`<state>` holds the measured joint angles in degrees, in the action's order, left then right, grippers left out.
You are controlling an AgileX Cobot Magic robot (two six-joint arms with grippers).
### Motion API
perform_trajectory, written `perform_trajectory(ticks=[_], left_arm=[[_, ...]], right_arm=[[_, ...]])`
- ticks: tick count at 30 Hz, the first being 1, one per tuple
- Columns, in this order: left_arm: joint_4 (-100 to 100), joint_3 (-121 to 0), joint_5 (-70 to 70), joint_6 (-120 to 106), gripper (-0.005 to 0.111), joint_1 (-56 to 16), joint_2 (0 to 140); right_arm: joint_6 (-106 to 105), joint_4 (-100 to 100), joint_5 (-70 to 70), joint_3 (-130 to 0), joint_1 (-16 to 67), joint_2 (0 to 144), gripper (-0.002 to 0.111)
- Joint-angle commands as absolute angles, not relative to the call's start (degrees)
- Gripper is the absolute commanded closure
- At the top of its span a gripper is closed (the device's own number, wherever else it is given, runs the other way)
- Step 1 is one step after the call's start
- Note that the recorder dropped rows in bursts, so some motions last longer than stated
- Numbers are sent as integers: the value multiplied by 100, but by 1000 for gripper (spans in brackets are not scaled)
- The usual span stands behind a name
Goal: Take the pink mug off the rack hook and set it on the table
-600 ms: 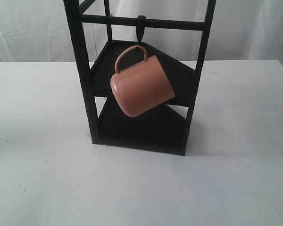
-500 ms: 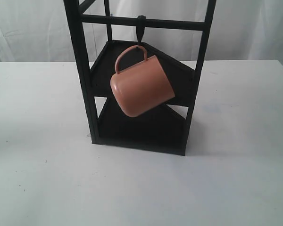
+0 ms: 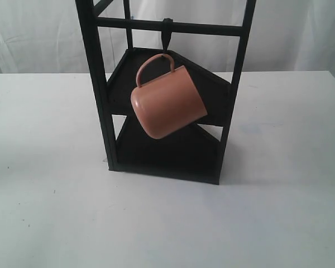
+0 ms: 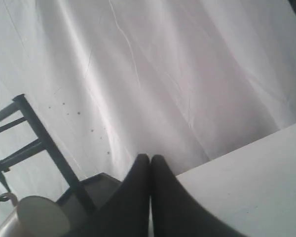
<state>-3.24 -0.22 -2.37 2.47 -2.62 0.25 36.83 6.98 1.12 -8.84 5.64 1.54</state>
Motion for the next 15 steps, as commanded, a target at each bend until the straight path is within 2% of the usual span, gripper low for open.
perform_trajectory(ticks=[1,5,11,13,15], left_arm=[[-313,0,-222,277,107,-245,0],[-313,0,-222,277,107,-245,0],[-313,0,-222,277,107,-245,0],[-313,0,-222,277,107,-245,0],[-313,0,-222,277,107,-245,0]], right_arm=[[2958,869,803,-1641,1259,690,108],[1447,148,2087,-2401,2055,1544,108],[-2587,-2260,3425,-3339,2792,3018,108],[-3515,-2812,3453,-3523,2865,3342,104],[-4231,-3280,3410,-3660,2864,3644,96]])
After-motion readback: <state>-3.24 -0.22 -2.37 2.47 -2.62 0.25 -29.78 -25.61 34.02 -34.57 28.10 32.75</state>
